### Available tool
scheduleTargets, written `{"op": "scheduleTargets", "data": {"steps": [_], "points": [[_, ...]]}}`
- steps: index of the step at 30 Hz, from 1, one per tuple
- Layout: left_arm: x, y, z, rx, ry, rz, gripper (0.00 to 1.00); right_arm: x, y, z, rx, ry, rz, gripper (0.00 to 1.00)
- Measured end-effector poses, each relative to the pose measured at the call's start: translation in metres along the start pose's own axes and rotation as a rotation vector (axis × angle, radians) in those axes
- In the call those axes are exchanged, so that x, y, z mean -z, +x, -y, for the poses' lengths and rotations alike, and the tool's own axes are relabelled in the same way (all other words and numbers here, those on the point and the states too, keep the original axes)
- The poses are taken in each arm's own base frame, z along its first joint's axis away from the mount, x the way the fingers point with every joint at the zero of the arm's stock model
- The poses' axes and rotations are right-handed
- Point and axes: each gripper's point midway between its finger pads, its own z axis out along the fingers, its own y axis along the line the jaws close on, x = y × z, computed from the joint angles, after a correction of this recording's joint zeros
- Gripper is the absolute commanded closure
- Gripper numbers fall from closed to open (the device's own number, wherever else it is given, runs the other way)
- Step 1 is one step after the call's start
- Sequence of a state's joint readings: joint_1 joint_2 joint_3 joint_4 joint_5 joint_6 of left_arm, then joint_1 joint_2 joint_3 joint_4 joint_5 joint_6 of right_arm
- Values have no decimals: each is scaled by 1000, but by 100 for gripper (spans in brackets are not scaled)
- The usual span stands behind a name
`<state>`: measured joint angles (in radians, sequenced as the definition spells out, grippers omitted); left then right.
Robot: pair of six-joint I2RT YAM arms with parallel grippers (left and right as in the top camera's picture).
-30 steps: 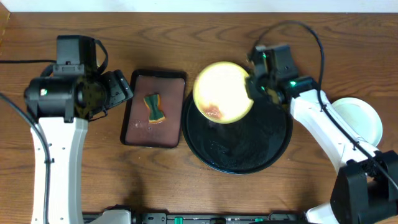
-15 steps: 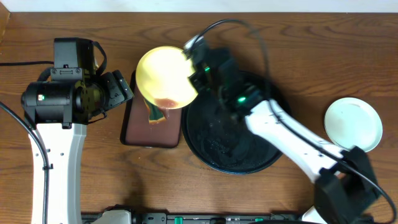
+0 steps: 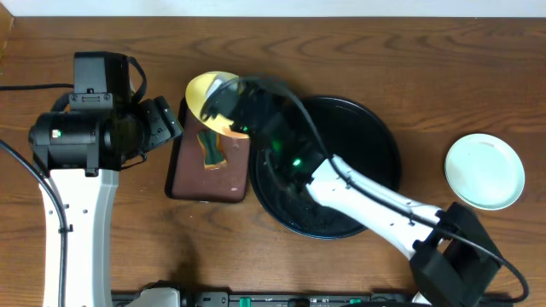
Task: Clean dirty plates on tray and stack at the side
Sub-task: 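Lift the yellow plate with the right gripper and tilt it over the brown tray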
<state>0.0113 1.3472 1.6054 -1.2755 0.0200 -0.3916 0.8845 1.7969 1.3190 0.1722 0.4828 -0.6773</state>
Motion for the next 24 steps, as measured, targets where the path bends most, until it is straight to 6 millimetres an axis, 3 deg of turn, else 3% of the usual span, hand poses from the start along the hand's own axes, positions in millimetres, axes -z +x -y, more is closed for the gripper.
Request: {"op": "scheduleTargets", "data": {"steps": [4, 11, 24], "points": [[0, 0, 0, 0, 0, 0, 15, 7, -14, 3, 107, 60, 16, 99], [0, 0, 0, 0, 0, 0, 15, 11, -17, 13, 234, 126, -8, 99], [0, 0, 0, 0, 0, 0, 15, 13, -17, 23, 260, 177, -25, 99]]}}
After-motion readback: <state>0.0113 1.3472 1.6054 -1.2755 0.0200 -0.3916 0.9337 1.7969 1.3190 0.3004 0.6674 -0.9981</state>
